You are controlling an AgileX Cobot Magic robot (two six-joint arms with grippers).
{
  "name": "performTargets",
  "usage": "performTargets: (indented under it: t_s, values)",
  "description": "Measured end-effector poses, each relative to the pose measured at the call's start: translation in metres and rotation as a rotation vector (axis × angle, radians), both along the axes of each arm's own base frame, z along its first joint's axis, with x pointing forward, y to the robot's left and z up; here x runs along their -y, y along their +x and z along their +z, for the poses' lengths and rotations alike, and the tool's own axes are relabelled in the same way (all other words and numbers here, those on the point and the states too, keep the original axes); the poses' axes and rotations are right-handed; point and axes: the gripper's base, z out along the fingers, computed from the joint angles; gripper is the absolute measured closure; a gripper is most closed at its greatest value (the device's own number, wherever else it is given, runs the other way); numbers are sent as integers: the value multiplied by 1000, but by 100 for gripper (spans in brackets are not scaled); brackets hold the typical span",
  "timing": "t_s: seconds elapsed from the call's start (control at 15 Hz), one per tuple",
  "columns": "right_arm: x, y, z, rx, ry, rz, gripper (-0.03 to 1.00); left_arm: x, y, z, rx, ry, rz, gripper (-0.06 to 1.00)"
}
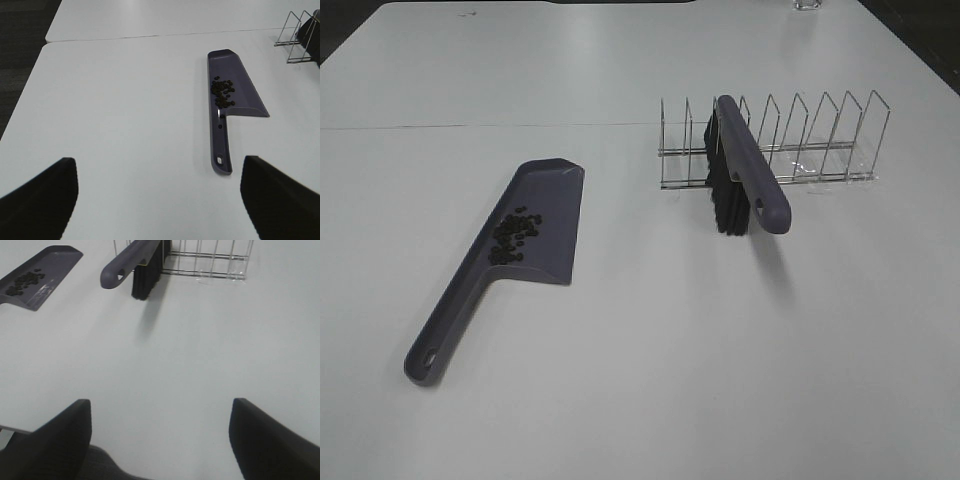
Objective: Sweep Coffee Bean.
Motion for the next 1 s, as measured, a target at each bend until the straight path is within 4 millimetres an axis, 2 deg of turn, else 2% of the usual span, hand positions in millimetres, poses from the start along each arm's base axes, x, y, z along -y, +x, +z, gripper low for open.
performTargets:
  t_s: [0.4, 1.0]
  values:
    - [-1, 0, 0, -1, 5, -39, 29, 1, 1, 0, 5, -4, 70, 14]
    - [-1, 0, 0, -1, 5, -39, 29, 1, 1, 0, 5, -5, 69, 14]
